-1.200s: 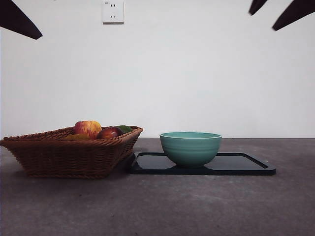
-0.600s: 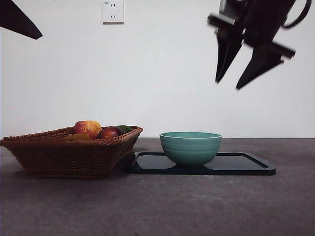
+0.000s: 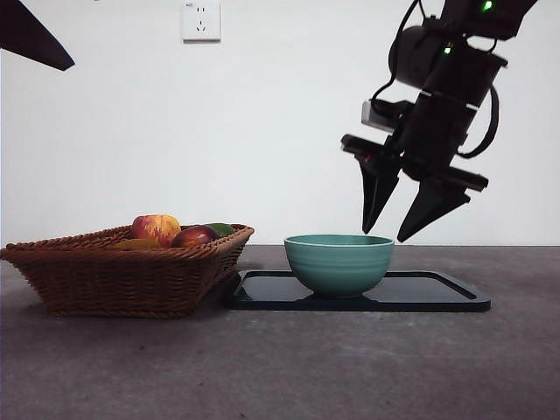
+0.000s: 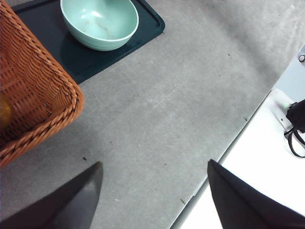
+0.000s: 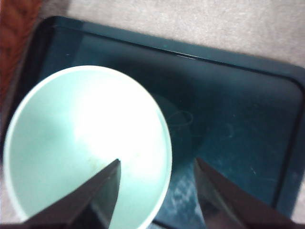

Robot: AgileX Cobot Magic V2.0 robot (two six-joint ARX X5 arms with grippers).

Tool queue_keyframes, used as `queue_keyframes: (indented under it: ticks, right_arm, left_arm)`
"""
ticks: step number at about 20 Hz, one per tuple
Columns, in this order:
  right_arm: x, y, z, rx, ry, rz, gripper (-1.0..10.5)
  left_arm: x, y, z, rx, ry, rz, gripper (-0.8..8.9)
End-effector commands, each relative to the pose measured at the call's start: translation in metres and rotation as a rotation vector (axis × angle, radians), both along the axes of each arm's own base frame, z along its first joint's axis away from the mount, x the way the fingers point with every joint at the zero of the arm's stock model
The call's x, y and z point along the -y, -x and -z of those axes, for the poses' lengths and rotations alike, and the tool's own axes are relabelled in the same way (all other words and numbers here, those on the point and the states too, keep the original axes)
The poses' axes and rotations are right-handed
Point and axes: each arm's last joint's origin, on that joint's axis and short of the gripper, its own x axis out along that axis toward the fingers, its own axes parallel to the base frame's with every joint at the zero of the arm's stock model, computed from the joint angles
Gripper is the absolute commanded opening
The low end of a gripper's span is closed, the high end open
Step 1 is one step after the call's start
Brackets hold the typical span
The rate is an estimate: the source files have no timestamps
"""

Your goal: Pick up the wifruite, put it on the bowl, pick up the plate, put it on desk

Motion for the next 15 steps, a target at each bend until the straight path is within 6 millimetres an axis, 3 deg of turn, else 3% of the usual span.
queue_keyframes:
  ticks: [1, 4, 9, 12, 15]
  right_arm:
    - [-0.005, -0.008, 0.008, 0.002, 0.006, -0.017, 2.4]
    - [-0.007, -0.012, 0.018, -0.014, 0.012, -0.017, 2.4]
    - [-0.008, -0.014, 0.019, 0.014, 0.009, -0.021, 0.1]
    - [-0.008, -0.014, 0.018, 0.016, 0.008, -0.021, 0.1]
    - [-0.007, -0.011, 0.005, 0.049, -0.003, -0.021, 0.1]
  left_arm:
    - [0.001, -0.001, -0.002, 0.009, 0.004, 0.015, 3.43]
    - [0.001, -0.001, -0.002, 0.009, 0.004, 0.015, 3.43]
    - [0.001, -0.001, -0.002, 0.009, 0.004, 0.015, 3.43]
    - [0.001, -0.001, -0.002, 0.009, 0.004, 0.015, 3.43]
    - [0.001, -0.001, -0.002, 0.009, 0.003, 0.015, 3.43]
